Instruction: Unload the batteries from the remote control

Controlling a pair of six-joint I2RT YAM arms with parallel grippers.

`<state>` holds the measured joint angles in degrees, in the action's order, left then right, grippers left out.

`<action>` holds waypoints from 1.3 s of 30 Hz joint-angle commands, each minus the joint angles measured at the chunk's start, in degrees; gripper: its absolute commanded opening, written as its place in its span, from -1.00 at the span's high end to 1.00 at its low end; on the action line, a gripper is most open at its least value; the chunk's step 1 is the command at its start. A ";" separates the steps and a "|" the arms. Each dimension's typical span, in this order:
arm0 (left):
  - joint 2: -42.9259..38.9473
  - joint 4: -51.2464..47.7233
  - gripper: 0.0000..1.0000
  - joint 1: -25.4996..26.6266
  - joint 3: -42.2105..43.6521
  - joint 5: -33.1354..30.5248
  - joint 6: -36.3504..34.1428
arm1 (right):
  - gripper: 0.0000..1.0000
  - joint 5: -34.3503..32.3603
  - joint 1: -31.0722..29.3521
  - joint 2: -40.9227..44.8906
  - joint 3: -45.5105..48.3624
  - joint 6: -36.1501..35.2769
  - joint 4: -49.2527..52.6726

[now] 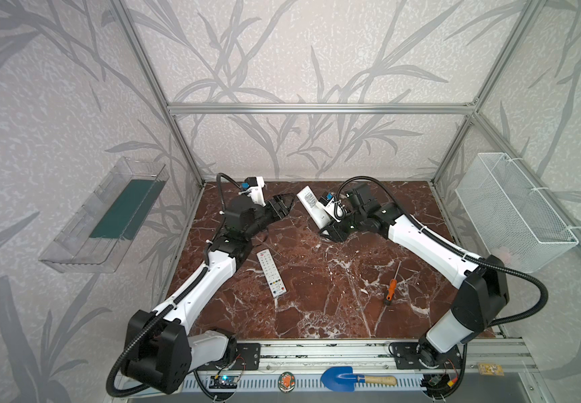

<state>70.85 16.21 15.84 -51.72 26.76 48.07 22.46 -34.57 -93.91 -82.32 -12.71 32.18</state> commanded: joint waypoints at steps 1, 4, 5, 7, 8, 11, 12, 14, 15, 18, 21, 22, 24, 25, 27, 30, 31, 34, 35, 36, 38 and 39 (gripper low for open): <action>-0.50 -7.54 -0.26 -2.51 -3.68 15.88 1.16 | 0.47 0.32 0.03 3.35 1.82 -12.99 7.60; 1.45 -9.45 -0.26 -2.48 -5.94 25.63 0.39 | 0.49 0.81 -0.02 4.67 3.76 -20.89 10.97; 2.35 -9.42 -0.26 -2.40 -6.18 28.67 1.13 | 0.51 0.51 -0.05 4.91 4.13 -22.62 11.80; 3.98 -9.97 -0.26 -2.39 -6.42 33.22 2.22 | 0.53 -0.74 -0.02 5.46 4.83 -23.57 11.81; 4.80 -10.67 -0.26 -2.22 -6.28 35.28 2.64 | 0.53 -0.82 0.02 5.74 5.05 -23.88 11.75; 6.82 -13.89 -0.23 -1.79 -6.28 39.79 1.85 | 0.54 -0.47 -0.04 5.84 5.16 -24.20 12.04; 7.17 -14.64 -0.22 -1.41 -6.28 40.67 1.40 | 0.54 -0.40 -0.06 5.89 5.21 -24.23 12.11; 7.30 -16.60 -0.21 -0.54 -6.67 41.35 -0.49 | 0.54 -0.35 -0.09 6.09 5.24 -24.29 12.07; 7.57 -18.53 -0.21 -0.16 -7.21 41.22 -1.84 | 0.54 -0.39 -0.12 6.20 5.29 -24.29 11.95; 9.03 -24.20 -0.19 0.98 -9.22 41.30 -5.60 | 0.55 0.24 -0.28 6.24 5.07 -24.53 12.10; 10.50 -28.34 -0.11 1.96 -11.51 41.02 -8.56 | 0.55 0.04 -0.76 5.87 4.76 -24.94 12.33; 10.80 -29.33 -0.11 2.09 -12.17 40.85 -9.20 | 0.54 -0.16 -0.83 5.73 4.59 -25.23 12.55; 11.26 -30.50 -0.04 2.18 -12.91 40.57 -10.13 | 0.55 -0.52 -0.96 5.48 4.45 -25.59 12.78; 11.40 -30.94 0.00 2.17 -13.12 40.56 -10.51 | 0.55 -0.61 -0.96 5.45 4.45 -25.67 12.82; 11.72 -31.70 0.13 2.18 -13.19 40.71 -11.09 | 0.55 -0.68 -0.94 5.53 4.56 -25.75 12.83; 12.14 -34.20 0.34 2.27 -13.56 40.78 -13.09 | 0.54 -0.94 -1.02 5.67 4.80 -25.94 12.78; 12.31 -35.17 0.38 2.27 -13.73 40.82 -13.87 | 0.55 -0.93 -1.06 5.75 4.89 -25.95 12.77; 12.80 -37.22 0.46 2.60 -14.60 40.33 -15.76 | 0.55 -0.90 -1.05 5.77 4.89 -26.00 12.77; 13.06 -37.54 0.52 2.69 -14.87 40.30 -16.14 | 0.54 -0.88 -1.12 5.78 4.88 -26.00 12.79; 13.21 -37.80 0.56 2.79 -15.19 40.21 -16.20 | 0.54 -0.93 -1.14 5.81 4.96 -26.00 12.68; 13.83 -38.19 0.69 2.89 -15.67 40.29 -16.50 | 0.46 -1.65 -1.18 5.76 5.14 -25.66 12.27; 13.88 -38.41 0.74 2.97 -15.83 40.38 -16.72 | 0.39 -1.99 -1.14 5.84 5.31 -25.61 12.12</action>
<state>84.38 -19.94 18.37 -65.34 64.71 32.71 20.91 -35.31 -89.89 -77.08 -37.80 45.28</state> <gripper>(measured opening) 0.186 0.514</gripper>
